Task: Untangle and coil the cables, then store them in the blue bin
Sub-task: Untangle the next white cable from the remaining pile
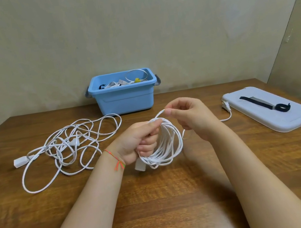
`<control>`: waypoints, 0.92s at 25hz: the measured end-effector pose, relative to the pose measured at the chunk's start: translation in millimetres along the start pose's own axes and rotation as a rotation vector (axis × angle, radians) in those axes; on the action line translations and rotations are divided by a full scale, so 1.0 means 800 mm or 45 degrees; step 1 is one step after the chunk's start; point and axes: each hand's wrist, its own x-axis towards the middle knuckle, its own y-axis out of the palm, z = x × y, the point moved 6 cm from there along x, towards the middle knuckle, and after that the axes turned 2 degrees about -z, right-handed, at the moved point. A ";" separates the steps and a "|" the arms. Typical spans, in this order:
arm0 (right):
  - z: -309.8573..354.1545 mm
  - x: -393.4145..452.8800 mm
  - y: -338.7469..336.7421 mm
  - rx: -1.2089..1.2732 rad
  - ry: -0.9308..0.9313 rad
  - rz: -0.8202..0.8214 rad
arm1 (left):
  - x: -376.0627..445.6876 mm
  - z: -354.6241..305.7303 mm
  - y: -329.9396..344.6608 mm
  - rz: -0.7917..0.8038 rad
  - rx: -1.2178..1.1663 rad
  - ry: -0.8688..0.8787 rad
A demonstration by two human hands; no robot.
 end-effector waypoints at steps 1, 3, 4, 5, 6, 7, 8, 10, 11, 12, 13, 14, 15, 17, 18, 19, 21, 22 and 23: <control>-0.002 0.001 0.003 -0.026 0.009 -0.044 | -0.001 -0.003 -0.003 -0.031 -0.032 0.017; -0.004 0.001 0.015 -0.052 0.081 -0.014 | 0.001 -0.007 -0.006 -0.085 -0.120 0.008; -0.005 -0.001 0.023 -0.056 0.144 0.064 | 0.002 -0.008 -0.008 -0.105 -0.158 0.005; -0.006 -0.005 0.031 -0.092 0.183 0.160 | 0.002 -0.009 -0.008 -0.125 -0.201 0.006; -0.007 -0.009 0.037 -0.156 0.191 0.259 | 0.003 -0.008 -0.009 -0.129 -0.264 0.010; -0.008 -0.013 0.042 -0.209 0.188 0.350 | 0.003 -0.008 -0.009 -0.102 -0.353 0.017; -0.009 -0.015 0.045 -0.216 0.192 0.416 | 0.003 -0.007 -0.008 -0.042 -0.457 0.019; -0.008 -0.016 0.046 -0.139 0.175 0.445 | 0.001 -0.008 -0.003 0.135 -0.618 0.022; -0.006 -0.016 0.044 -0.119 0.144 0.426 | 0.000 -0.008 -0.002 0.208 -0.640 0.024; -0.002 -0.015 0.042 -0.113 0.109 0.406 | 0.000 -0.008 0.000 0.251 -0.623 0.022; 0.000 -0.015 0.040 -0.117 0.089 0.395 | 0.001 -0.008 0.000 0.271 -0.590 0.014; 0.001 -0.015 0.039 -0.134 0.084 0.395 | 0.001 -0.007 0.001 0.286 -0.561 0.004; 0.000 -0.015 0.040 -0.159 0.087 0.401 | 0.001 -0.007 0.002 0.292 -0.540 -0.005; -0.006 -0.014 0.041 -0.209 0.118 0.395 | 0.001 -0.005 -0.004 0.235 -0.543 -0.031; -0.010 -0.011 0.038 -0.227 0.131 0.355 | 0.002 -0.004 -0.008 0.169 -0.588 -0.046; -0.016 -0.006 0.033 -0.239 0.141 0.281 | 0.004 -0.003 -0.014 0.076 -0.659 -0.051; -0.027 0.004 0.010 -0.288 0.163 0.083 | 0.006 0.000 -0.035 -0.187 -0.844 -0.020; -0.030 0.008 -0.003 -0.327 0.168 0.004 | 0.005 0.002 -0.047 -0.336 -0.948 0.006; -0.033 0.012 -0.015 -0.383 0.162 -0.045 | 0.004 0.005 -0.060 -0.479 -1.050 0.034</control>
